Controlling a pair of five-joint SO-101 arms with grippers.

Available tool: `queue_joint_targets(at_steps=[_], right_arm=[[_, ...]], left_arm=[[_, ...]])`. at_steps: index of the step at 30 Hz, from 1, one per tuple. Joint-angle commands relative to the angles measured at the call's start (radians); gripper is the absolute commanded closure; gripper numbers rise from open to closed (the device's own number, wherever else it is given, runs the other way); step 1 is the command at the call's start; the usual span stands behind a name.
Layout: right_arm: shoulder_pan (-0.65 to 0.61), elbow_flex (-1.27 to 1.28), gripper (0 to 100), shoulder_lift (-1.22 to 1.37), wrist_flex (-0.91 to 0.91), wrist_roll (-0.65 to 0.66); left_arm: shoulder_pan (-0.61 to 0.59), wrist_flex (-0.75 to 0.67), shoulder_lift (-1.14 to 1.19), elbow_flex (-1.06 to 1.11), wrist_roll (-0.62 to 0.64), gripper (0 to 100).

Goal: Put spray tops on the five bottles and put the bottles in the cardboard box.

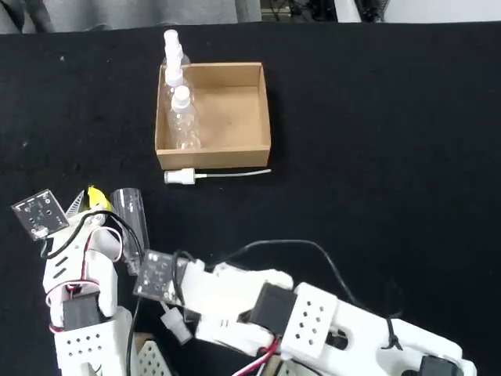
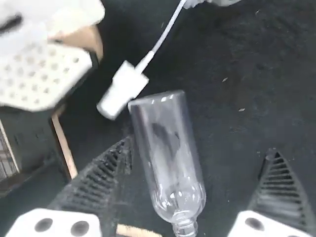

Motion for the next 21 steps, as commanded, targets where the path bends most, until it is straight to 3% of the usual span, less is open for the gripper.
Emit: queue_joint_targets(at_steps=[1, 10, 15, 21], right_arm=[[-0.018, 0.051, 64.6, -0.025, -0.061, 0.055], [-0.006, 0.108, 69.1, -0.024, -0.092, 0.114], [0.1, 0.16, 80.8, -0.024, -0.14, 0.198], [0.192, 0.18, 81.9, -0.024, -0.144, 0.236]], left_arm=[[-0.007, -0.021, -0.011, 0.022, 0.008, 97], [-0.008, -0.02, -0.011, 0.022, 0.008, 97], [-0.008, -0.018, -0.011, 0.022, 0.008, 97], [-0.008, -0.018, -0.011, 0.022, 0.008, 97]])
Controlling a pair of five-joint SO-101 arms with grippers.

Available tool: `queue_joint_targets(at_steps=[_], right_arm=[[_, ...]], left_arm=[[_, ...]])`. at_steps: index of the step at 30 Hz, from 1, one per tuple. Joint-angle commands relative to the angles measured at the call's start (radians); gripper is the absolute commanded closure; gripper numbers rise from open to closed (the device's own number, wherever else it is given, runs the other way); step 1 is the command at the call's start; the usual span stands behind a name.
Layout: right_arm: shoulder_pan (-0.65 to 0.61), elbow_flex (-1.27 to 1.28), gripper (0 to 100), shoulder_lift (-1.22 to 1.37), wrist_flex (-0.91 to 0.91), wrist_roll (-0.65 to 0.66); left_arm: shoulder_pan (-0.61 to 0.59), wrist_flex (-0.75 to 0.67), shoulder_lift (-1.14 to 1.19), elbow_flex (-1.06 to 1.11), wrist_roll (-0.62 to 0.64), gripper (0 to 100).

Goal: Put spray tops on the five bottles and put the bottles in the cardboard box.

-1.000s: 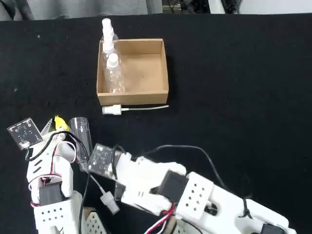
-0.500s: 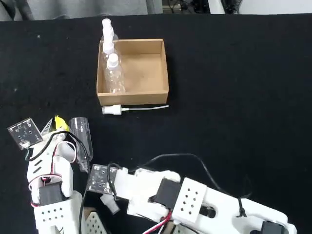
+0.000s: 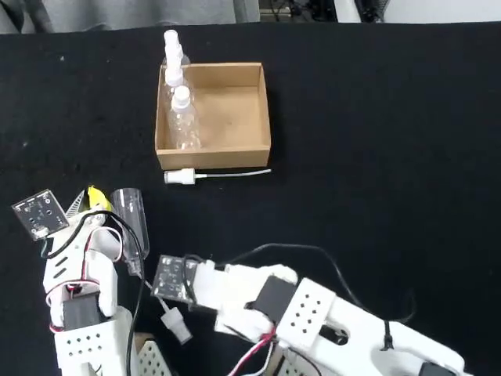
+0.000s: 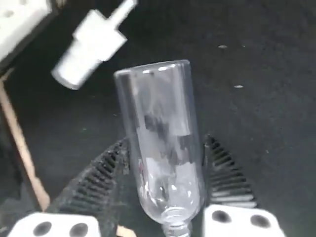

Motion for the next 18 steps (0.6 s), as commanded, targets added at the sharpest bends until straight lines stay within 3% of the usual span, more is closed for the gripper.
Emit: queue_joint_targets(at_steps=[1, 7, 18], right_arm=[[0.049, -0.002, 81.9, -0.024, -0.023, 0.025], [0.104, -0.001, 81.9, -0.024, -0.021, 0.017], [0.393, -0.005, 81.9, -0.024, -0.029, -0.037]], left_arm=[[-0.008, -0.018, -0.011, 0.022, 0.008, 97], [-0.008, -0.018, -0.011, 0.022, 0.008, 97], [-0.008, -0.017, -0.011, 0.022, 0.008, 97]])
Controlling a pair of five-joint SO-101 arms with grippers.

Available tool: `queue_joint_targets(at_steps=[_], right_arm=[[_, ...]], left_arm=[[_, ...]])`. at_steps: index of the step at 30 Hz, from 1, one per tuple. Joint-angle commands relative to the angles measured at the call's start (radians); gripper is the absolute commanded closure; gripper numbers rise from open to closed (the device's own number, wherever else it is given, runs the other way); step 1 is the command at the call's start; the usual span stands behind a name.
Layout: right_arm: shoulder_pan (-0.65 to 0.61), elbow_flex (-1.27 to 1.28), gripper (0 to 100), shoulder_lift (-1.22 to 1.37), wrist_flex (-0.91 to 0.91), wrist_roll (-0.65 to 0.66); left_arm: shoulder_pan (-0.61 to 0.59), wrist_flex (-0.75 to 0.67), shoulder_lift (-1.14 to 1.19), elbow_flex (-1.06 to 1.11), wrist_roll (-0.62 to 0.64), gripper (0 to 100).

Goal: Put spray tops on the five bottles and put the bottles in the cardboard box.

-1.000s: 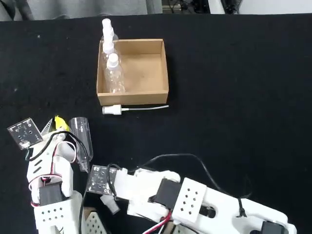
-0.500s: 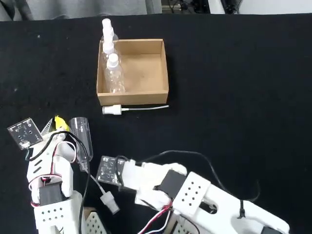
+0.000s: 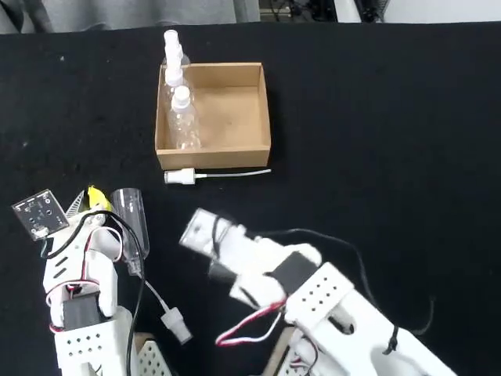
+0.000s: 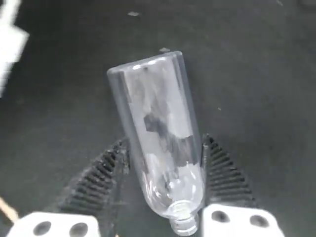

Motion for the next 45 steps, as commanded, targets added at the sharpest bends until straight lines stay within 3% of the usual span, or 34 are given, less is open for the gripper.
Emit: queue_joint_targets(at_steps=[1, 21, 29, 39, 45], right_arm=[[0.092, -0.007, 81.8, -0.025, -0.029, -0.071], [0.365, -0.044, 81.7, -0.024, -0.071, -0.361], [0.376, -0.108, 81.9, -0.012, -0.069, -0.43], [0.374, -0.292, 81.5, 0.367, -0.069, -0.427], [0.374, -0.423, 72.1, 0.562, 0.002, -0.364]], left_arm=[[-0.008, -0.017, -0.011, 0.022, 0.008, 97], [-0.008, -0.017, -0.011, 0.022, 0.008, 97], [-0.008, -0.017, -0.011, 0.022, 0.008, 97], [-0.008, -0.015, -0.011, 0.022, 0.006, 97], [-0.008, -0.015, -0.009, 0.022, 0.006, 97]])
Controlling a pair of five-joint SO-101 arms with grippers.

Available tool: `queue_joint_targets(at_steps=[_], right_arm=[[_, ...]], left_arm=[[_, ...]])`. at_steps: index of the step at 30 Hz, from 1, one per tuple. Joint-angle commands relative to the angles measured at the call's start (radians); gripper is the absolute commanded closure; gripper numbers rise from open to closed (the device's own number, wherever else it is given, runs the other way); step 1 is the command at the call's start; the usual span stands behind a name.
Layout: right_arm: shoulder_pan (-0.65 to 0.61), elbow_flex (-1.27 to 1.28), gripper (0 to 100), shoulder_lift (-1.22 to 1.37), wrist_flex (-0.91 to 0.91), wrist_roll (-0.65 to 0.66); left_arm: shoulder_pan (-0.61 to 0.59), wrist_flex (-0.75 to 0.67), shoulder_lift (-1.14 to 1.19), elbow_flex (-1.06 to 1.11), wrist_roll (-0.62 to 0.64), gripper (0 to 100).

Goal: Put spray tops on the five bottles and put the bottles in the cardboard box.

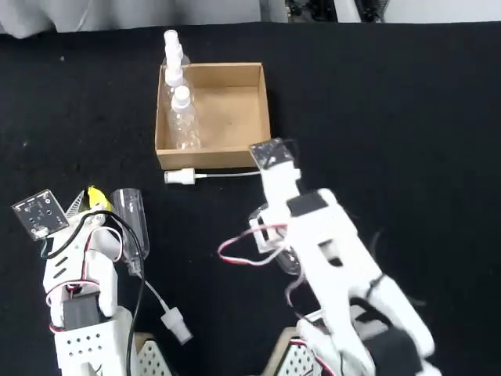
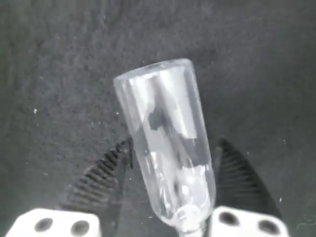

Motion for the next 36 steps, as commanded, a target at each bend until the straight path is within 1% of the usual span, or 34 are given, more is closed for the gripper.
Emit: queue_joint_targets(at_steps=[1, 6, 9, 12, 20, 24, 29, 36], right_arm=[[0.017, -0.137, 71.8, 0.097, 0.075, 0.025], [0.048, -0.24, 71.9, 0.248, 0.14, 0.009], [0.103, -0.282, 71.9, 0.305, 0.138, -0.071], [0.146, -0.294, 71.9, 0.329, 0.138, -0.107], [0.218, -0.295, 72.0, 0.331, 0.173, -0.127], [0.264, -0.302, 72.0, 0.331, 0.164, -0.275], [0.259, -0.315, 72.0, 0.337, 0.164, -0.483], [0.265, -0.369, 71.9, 0.338, 0.164, -0.729]], left_arm=[[-0.008, -0.015, -0.009, 0.022, 0.006, 97], [-0.008, -0.015, -0.009, 0.022, 0.006, 97], [-0.008, -0.015, -0.009, 0.022, 0.006, 97], [-0.008, -0.015, -0.009, 0.022, 0.006, 97], [-0.008, -0.015, -0.009, 0.022, 0.006, 97], [-0.008, -0.015, -0.009, 0.022, 0.006, 97], [-0.008, -0.015, -0.009, 0.022, 0.006, 97], [-0.008, -0.015, -0.009, 0.022, 0.006, 97]])
